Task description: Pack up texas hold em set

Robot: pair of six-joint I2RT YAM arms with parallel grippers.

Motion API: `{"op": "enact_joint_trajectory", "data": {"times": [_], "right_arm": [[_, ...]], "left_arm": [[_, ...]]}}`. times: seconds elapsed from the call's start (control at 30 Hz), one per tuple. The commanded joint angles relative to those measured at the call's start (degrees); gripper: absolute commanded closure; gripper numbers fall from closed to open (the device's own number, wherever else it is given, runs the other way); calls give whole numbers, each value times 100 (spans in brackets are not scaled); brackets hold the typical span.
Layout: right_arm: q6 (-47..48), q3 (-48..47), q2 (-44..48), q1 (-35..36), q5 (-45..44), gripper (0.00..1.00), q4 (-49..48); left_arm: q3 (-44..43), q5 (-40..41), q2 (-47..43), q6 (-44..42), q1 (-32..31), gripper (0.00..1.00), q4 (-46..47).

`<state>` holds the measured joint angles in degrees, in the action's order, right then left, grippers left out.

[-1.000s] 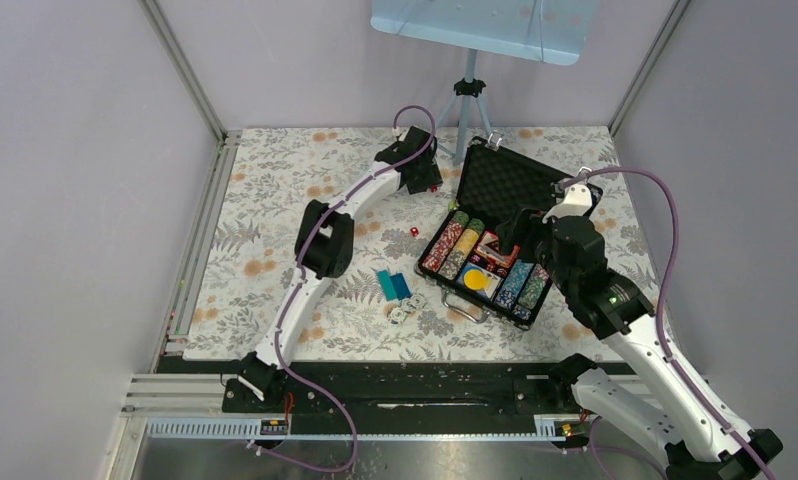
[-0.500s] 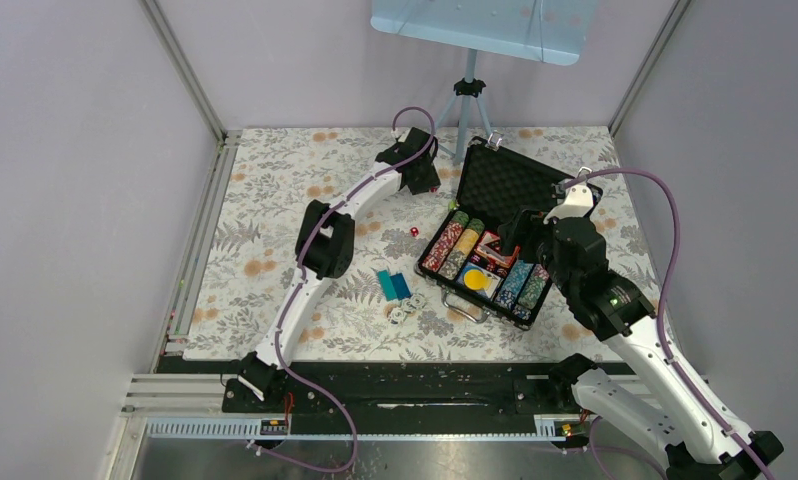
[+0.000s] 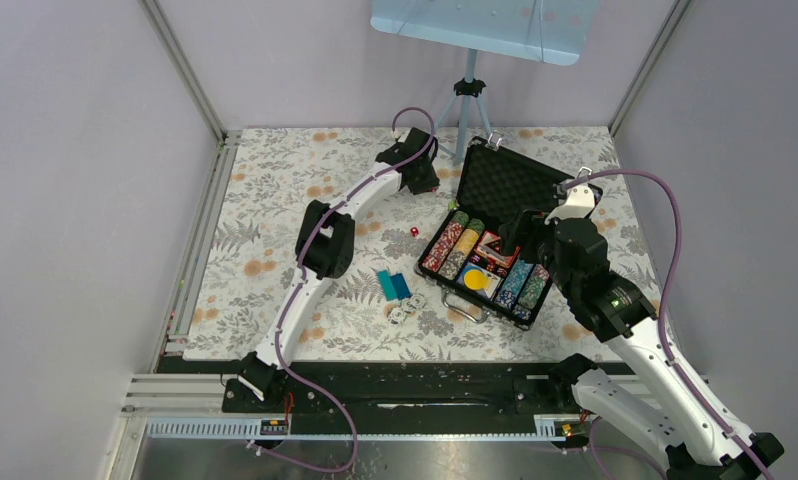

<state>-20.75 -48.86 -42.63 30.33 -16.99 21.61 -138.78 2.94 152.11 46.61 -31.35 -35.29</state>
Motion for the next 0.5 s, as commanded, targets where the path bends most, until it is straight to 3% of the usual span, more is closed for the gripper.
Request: {"op": "enact_joint_trajectory", "data": {"times": [0.0, 0.47], "right_arm": [[55, 21, 53, -10, -129, 21, -6], [-55, 43, -18, -9, -49, 21, -16]], "left_arm": [[82, 172, 4, 66, 68, 73, 218], [1415, 341, -753, -254, 57, 74, 694]]}}
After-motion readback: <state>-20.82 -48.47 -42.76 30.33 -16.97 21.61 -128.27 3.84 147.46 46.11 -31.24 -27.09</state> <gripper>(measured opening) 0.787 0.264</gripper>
